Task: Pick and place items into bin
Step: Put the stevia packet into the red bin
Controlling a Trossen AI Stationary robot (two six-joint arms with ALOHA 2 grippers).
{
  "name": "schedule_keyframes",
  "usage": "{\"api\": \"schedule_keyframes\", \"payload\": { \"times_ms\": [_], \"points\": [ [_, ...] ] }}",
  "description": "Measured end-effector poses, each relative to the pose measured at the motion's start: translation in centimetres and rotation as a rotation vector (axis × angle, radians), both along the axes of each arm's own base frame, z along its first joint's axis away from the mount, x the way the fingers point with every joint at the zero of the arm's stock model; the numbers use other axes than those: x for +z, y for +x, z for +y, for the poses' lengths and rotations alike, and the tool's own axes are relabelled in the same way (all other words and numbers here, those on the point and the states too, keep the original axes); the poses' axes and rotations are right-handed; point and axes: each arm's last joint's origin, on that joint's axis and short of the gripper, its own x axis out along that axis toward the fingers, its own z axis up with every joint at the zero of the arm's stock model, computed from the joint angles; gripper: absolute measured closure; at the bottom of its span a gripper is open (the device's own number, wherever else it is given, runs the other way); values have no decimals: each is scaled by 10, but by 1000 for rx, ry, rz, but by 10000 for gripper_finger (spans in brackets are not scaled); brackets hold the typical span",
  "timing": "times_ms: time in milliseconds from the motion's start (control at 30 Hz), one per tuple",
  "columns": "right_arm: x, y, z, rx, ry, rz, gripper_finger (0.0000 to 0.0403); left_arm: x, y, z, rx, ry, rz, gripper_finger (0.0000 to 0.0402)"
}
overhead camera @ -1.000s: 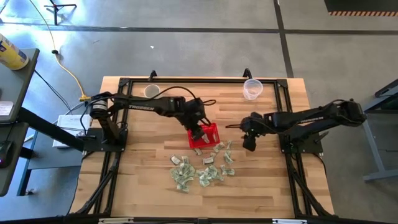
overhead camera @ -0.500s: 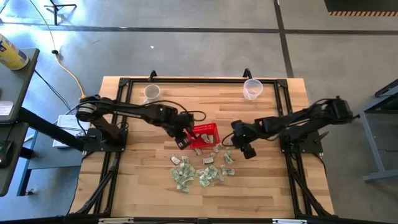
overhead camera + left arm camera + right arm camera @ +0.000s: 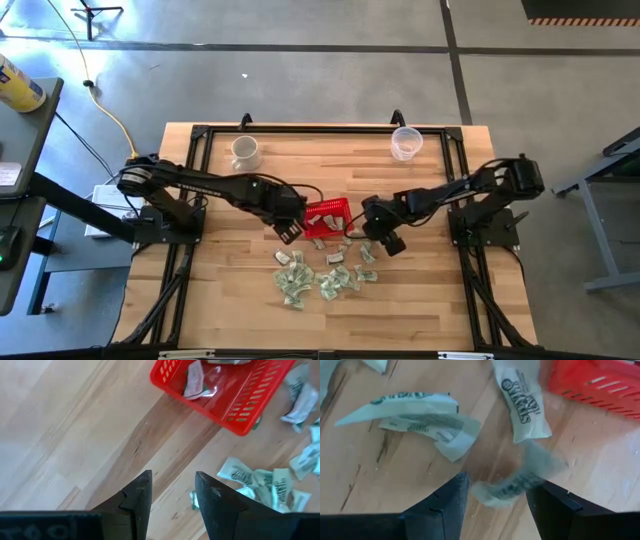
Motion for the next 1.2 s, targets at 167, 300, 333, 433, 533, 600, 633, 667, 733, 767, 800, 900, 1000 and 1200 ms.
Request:
{"api": "schedule_keyframes", "payload": {
  "times_ms": [167, 300, 333, 433, 533, 600, 633, 667, 733, 767, 800, 900, 1000, 1200],
  "points": [
    [-4, 0, 0, -39, 18, 26, 229, 0, -1, -2, 12, -3, 5, 218],
    [-4, -2, -5, -216, 94, 58, 287, 0, -1, -2, 14, -3, 4, 218],
    [-4, -2, -7, -268, 111, 62, 307, 0, -1, -2, 14, -3, 4, 218],
    [-4, -2, -12, -392, 148, 69, 374, 0, 0, -2, 14, -4, -4, 218],
    [-1, -3, -15, -458, 145, 56, 388, 0, 0, -1, 16, -4, -5, 218],
    [6, -6, -16, -492, 123, 42, 378, 0, 0, -1, 15, -4, -5, 218],
    [11, -9, -16, -497, 121, 36, 378, 0, 0, -1, 14, -3, -4, 218],
    [17, -11, -16, -499, 120, 14, 381, 0, 0, -1, 14, -3, -3, 218],
    [31, -16, -18, -507, 118, -29, 393, 1, 0, -1, 14, -3, -4, 218],
    [37, -18, -19, -515, 119, -49, 395, 1, -1, -1, 11, -2, -5, 218],
    [44, -21, -21, -539, 121, -77, 394, 1, -1, -1, 9, -2, -6, 218],
    [61, -21, -31, -619, 170, -204, 383, 2, -2, -1, -2, 1, -1, 218],
    [76, -7, -40, -660, 256, -278, 390, 3, -3, -1, -26, 7, -3, 218],
    [96, 47, -46, -528, 330, -270, 383, -7, -20, 1, -31, -16, -125, 218]
  ]
}}
